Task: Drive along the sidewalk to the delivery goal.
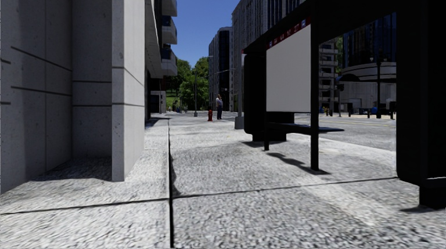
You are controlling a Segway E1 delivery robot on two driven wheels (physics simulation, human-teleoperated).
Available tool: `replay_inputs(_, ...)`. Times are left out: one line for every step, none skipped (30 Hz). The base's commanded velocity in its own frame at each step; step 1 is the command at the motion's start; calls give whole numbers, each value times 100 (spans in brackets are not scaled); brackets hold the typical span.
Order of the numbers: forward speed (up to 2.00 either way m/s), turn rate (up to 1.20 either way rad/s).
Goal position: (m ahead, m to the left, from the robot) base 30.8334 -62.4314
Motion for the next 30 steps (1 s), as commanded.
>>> replay_inputs(200, 0)
replay_inputs(200, 0)
replay_inputs(200, 0)
replay_inputs(200, 0)
replay_inputs(200, 0)
replay_inputs(200, 6)
replay_inputs(200, 16)
replay_inputs(200, 29)
replay_inputs(200, 35)
replay_inputs(200, 36)
replay_inputs(200, 37)
replay_inputs(200, 37)
replay_inputs(200, 37)
replay_inputs(200, 37)
replay_inputs(200, 37)
replay_inputs(200, 37)
replay_inputs(200, 37)
replay_inputs(200, 37)
replay_inputs(200, 37)
replay_inputs(200, 37)
replay_inputs(200, 31)
replay_inputs(200, 31)
replay_inputs(200, 21)
replay_inputs(200, 19)
replay_inputs(200, 19)
replay_inputs(200, 18)
replay_inputs(200, 18)
replay_inputs(200, 18)
replay_inputs(200, 13)
replay_inputs(200, 0)
